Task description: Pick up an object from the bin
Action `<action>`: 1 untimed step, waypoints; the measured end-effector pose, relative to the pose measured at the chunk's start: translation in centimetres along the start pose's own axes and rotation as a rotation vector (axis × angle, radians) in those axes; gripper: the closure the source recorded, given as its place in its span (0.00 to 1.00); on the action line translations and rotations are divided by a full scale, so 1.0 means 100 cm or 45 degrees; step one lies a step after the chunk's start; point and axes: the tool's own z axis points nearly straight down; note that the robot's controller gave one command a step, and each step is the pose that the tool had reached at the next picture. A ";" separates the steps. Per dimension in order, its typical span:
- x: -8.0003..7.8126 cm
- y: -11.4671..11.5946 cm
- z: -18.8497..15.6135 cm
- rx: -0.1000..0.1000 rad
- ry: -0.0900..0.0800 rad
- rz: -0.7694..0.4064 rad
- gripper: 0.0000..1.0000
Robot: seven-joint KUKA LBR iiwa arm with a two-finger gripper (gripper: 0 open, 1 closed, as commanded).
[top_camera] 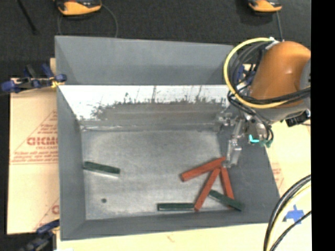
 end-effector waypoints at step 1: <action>0.004 -0.006 0.130 0.001 -0.002 -0.063 0.00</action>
Offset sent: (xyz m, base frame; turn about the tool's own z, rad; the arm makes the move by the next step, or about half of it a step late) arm -0.0038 -0.0043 -0.1277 -0.0520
